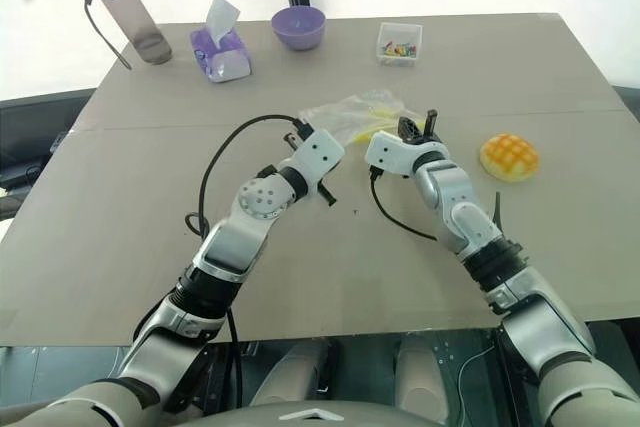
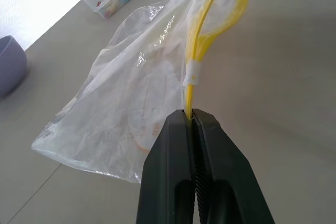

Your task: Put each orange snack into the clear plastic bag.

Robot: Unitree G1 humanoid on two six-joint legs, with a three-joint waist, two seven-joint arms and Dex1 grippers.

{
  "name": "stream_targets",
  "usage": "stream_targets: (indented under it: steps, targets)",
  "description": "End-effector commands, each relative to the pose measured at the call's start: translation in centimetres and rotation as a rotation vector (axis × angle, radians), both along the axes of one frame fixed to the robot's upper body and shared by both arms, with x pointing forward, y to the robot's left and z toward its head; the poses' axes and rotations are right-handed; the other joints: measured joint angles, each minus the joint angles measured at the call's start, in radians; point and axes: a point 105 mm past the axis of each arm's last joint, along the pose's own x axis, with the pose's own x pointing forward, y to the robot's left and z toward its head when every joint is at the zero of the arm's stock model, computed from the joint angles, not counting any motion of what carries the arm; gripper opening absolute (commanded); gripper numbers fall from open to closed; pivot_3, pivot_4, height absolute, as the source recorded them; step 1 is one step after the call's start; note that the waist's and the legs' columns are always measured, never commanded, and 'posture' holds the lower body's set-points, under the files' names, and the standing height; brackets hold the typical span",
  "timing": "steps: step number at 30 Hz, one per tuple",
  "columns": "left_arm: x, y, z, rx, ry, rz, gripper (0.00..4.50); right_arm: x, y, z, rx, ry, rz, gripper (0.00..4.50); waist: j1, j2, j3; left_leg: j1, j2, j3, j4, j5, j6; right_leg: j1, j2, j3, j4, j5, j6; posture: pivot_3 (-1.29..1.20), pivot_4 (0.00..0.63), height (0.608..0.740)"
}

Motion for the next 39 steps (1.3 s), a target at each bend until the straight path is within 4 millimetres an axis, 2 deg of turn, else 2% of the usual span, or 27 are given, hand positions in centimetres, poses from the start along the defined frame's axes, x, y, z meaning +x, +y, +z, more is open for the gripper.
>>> stream_targets:
  steps: [1, 7, 15, 20, 27, 33, 35, 36, 37, 39]
  targets:
    - [0.3, 0.3, 1.3, -0.019, -0.046, 0.016, 0.0, -0.6, -0.1, 1.3, 0.035, -0.04, -0.005, 0.05, 0.0, 0.0, 0.0, 0.0, 0.0, 0.0, 0.0, 0.0, 0.0, 0.0, 0.0, 0.0, 0.0, 0.0, 0.0, 0.0, 0.15, 0.74]
    - [0.3, 0.1, 1.3, -0.025, -0.044, 0.012, 0.0, -1.0, 0.2, 1.2, 0.051, -0.031, -0.008, 0.05, -0.001, 0.0, 0.0, 0.0, 0.0, 0.0, 0.0, 0.0, 0.0, 0.0, 0.0, 0.0, 0.001, 0.0, 0.0, 0.0, 0.15, 0.74]
    - [-0.5, -1.2, 1.7, -0.044, -0.056, -0.065, 0.0, -0.4, 0.9, 1.3, 0.054, -0.03, 0.007, 0.05, -0.001, 0.0, 0.0, 0.0, 0.0, 0.0, 0.0, 0.0, 0.0, 0.0, 0.0, 0.0, 0.001, 0.0, 0.0, 0.0, 0.15, 0.74]
    - [-0.8, -1.8, 1.9, -0.053, -0.061, -0.096, 0.0, 0.2, 1.2, 0.8, 0.069, -0.009, 0.017, 0.05, -0.001, 0.0, 0.0, 0.001, 0.0, 0.0, 0.0, 0.0, 0.0, 0.0, 0.0, 0.0, 0.001, 0.0, 0.0, 0.0, 0.15, 0.74]
    - [-1.7, -2.3, 1.4, -0.051, -0.047, -0.155, 0.0, 1.8, 1.5, 1.2, 0.126, -0.013, 0.046, 0.05, -0.003, 0.0, 0.0, 0.001, 0.0, 0.0, 0.0, 0.0, 0.0, 0.0, 0.0, 0.0, 0.001, 0.0, 0.0, 0.0, 0.15, 0.74]
    - [-2.2, -2.6, 1.4, -0.046, -0.057, -0.189, 0.0, 2.1, 1.7, 0.8, 0.106, 0.002, 0.073, 2.52, -0.002, 0.0, 0.0, 0.001, 0.0, 0.0, 0.0, 0.0, 0.0, 0.0, 0.0, 0.001, 0.001, 0.0, 0.0, 0.0, 0.15, 0.74]
    - [-2.1, -2.5, 1.5, -0.047, -0.06, -0.186, 0.0, 2.1, 1.7, 0.8, 0.101, -0.002, 0.076, 3.45, -0.002, 0.0, 0.0, 0.001, 0.0, 0.0, 0.0, 0.0, 0.0, 0.0, 0.0, 0.001, 0.001, 0.0, 0.0, 0.0, 0.15, 0.74]
    - [-2.1, -2.5, 1.5, -0.046, -0.061, -0.185, 0.0, 2.1, 1.7, 0.8, 0.101, -0.002, 0.076, 4.12, -0.003, 0.0, 0.0, 0.001, 0.0, 0.0, 0.0, 0.0, 0.0, 0.0, 0.0, 0.001, 0.001, 0.0, 0.0, 0.0, 0.15, 0.74]
    - [-2.1, -2.5, 1.5, -0.045, -0.062, -0.185, 0.0, 2.1, 1.6, 0.8, 0.098, -0.003, 0.076, 4.46, -0.003, 0.0, 0.0, 0.001, 0.0, 0.0, 0.0, 0.0, 0.0, 0.0, 0.0, 0.001, 0.001, 0.0, 0.0, 0.0, 0.15, 0.74]
    - [-2.0, -2.5, 1.4, -0.044, -0.063, -0.186, 0.0, 1.9, 1.5, 0.7, 0.085, -0.007, 0.083, 4.46, -0.002, 0.0, 0.0, 0.001, 0.0, 0.0, 0.0, 0.0, 0.0, 0.0, 0.0, 0.001, 0.001, 0.0, 0.0, 0.0, 0.15, 0.74]
